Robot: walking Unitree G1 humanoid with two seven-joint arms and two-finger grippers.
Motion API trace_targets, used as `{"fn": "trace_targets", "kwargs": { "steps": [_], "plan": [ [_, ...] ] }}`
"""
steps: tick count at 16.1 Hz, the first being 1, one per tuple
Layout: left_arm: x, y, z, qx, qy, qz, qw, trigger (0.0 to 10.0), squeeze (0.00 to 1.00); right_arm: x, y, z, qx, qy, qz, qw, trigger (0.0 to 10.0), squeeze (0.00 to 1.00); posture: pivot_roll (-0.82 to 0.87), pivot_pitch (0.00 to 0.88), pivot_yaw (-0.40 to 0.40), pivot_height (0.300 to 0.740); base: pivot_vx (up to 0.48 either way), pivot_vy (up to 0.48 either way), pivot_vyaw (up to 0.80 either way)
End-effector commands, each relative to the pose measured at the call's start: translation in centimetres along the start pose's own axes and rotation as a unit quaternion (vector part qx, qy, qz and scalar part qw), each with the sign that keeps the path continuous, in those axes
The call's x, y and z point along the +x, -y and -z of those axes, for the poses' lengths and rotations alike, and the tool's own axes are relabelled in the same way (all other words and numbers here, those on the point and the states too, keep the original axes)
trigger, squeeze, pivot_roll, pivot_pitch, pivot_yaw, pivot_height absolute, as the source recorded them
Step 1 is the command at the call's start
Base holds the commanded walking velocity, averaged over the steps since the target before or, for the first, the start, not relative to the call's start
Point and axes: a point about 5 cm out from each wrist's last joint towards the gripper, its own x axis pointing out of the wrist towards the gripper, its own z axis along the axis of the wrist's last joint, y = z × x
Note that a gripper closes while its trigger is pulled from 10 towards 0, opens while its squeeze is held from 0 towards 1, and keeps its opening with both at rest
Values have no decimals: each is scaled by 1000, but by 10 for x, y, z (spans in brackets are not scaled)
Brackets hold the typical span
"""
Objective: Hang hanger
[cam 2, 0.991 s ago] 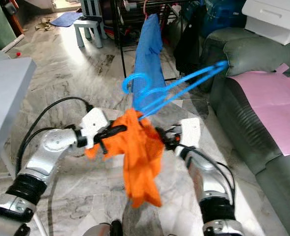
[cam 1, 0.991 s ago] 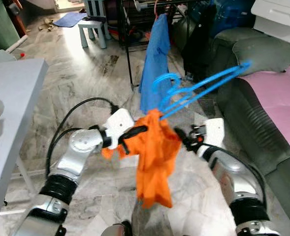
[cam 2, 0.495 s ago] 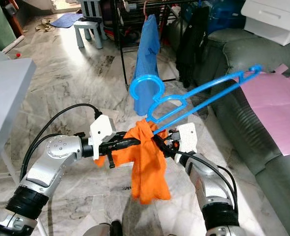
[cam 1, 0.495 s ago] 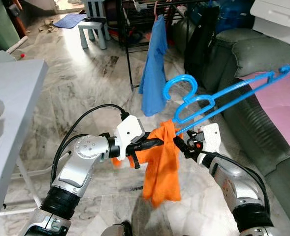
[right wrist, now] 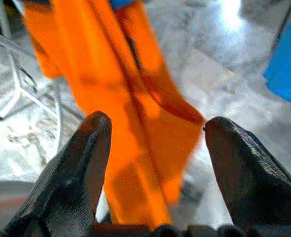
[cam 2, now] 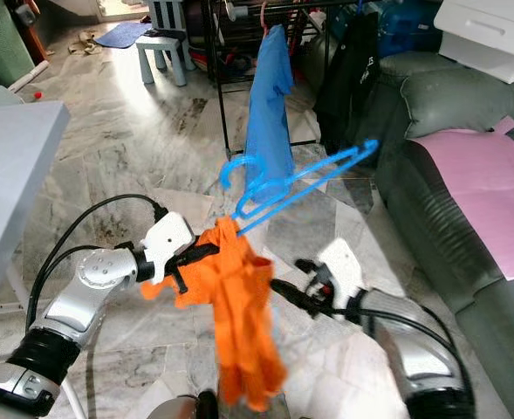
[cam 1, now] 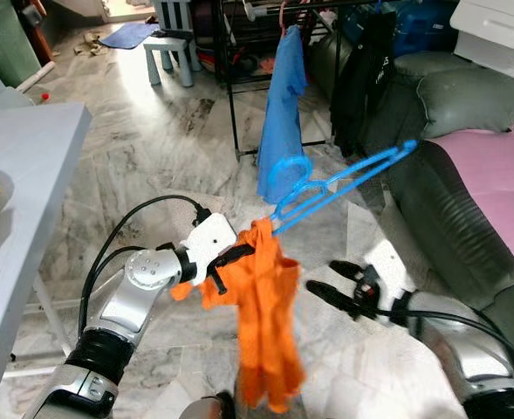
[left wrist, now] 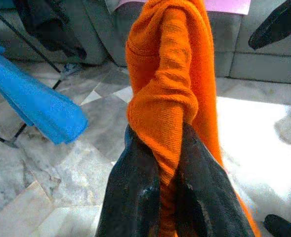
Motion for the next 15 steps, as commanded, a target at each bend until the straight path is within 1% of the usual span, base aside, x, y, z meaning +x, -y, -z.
{"fn": "trace_targets", "kwargs": {
  "steps": [1,2,3,4,5,6,7,8,10,11,12,13,14,15],
  "plan": [
    [-1,-6,-12,18,23,3,1000,10000,0,-3,8,1,-4,5,33,999,10000,1000,-72,98,40,740,0,0,0],
    [-1,-6,-14,16,26,6,1000,10000,0,-3,10,1,0,8,44,999,10000,1000,-72,98,40,740,0,0,0],
    [-4,-7,-18,20,30,23,999,10000,0,0,16,0,20,40,84,995,10000,1000,-65,102,45,740,0,0,0],
    [-6,-6,-17,23,28,33,999,10000,0,3,15,-2,28,51,90,994,10000,1000,-62,103,46,740,0,0,0],
    [-8,-6,-17,28,29,38,998,10000,0,5,13,-3,32,56,89,994,10000,1000,-60,105,47,740,0,0,0],
    [-9,-6,-18,20,34,45,998,10000,0,9,10,-2,33,57,86,994,10000,1000,-59,105,48,740,0,0,0],
    [-10,-5,-20,17,41,54,998,10000,0,13,3,-1,33,58,63,996,10000,1000,-57,106,50,740,0,0,0],
    [-8,-4,-24,21,48,55,997,10000,0,18,-3,-1,29,59,50,997,10000,1000,-55,106,49,740,0,0,0],
    [-6,0,-31,23,60,65,996,10000,0,25,-8,-2,22,59,34,997,10000,1000,-54,105,47,740,0,0,0],
    [-5,2,-35,23,68,73,995,10000,0,25,-7,-3,20,58,32,998,10000,918,-54,105,47,740,0,0,0],
    [-5,4,-39,19,77,83,993,10000,0,26,-7,-4,17,57,30,998,10000,639,-54,105,47,740,0,0,0],
    [-6,5,-42,17,82,89,993,10000,0,26,-5,-4,16,58,31,998,10000,204,-54,105,47,740,0,0,0],
    [-7,6,-44,16,85,93,992,10000,0,25,-4,-9,14,66,27,997,10000,63,-50,105,49,740,0,0,0],
    [-8,4,-39,22,73,86,993,10000,0,24,-5,-14,19,77,15,997,10000,0,-49,106,50,740,0,0,0]
  ]
}}
